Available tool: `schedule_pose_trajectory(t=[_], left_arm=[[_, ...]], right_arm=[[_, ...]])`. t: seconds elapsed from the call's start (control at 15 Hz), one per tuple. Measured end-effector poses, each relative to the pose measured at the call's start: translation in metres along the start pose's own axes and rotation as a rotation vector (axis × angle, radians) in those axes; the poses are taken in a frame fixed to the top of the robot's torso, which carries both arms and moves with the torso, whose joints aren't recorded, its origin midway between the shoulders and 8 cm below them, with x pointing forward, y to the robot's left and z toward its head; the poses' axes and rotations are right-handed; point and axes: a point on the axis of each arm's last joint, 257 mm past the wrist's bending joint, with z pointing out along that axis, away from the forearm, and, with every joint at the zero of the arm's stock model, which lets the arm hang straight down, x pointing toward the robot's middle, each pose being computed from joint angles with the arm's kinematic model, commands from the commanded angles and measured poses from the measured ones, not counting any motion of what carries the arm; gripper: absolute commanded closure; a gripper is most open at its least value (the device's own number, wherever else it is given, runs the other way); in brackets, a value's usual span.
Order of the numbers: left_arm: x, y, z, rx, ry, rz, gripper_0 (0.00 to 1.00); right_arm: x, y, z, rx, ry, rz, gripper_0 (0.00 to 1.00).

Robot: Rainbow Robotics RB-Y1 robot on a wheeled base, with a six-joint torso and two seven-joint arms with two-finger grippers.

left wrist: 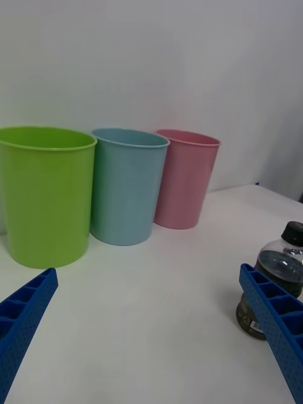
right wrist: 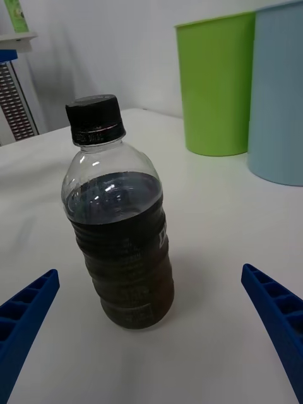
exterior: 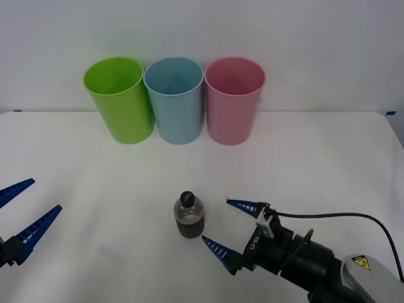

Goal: Grasp the object on the table and drop it into the matching bin: aluminum can to the light blue bin, PET bottle to the pink bin.

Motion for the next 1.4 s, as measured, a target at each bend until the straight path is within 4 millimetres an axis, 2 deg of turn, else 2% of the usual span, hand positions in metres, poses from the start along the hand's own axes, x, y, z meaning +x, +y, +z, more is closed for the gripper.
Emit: schedule_pose_trajectory(t=[0.6,1.0,1.4], left_arm=[[0.0,0.0,0.0,0.0,0.0,0.0,0.0],[0.0,0.0,0.0,0.0,0.0,0.0,0.0],[0.0,0.0,0.0,0.0,0.0,0.0,0.0]], right_arm=[[-0.001,0.016,0.039,0.045,0.008,-0.004,0.0],[0.008,0.014,0.069,0.061,0.022,-0.003,0.0],[0.01,0.018,0.081,0.079,0.024,-0.005,0.0]])
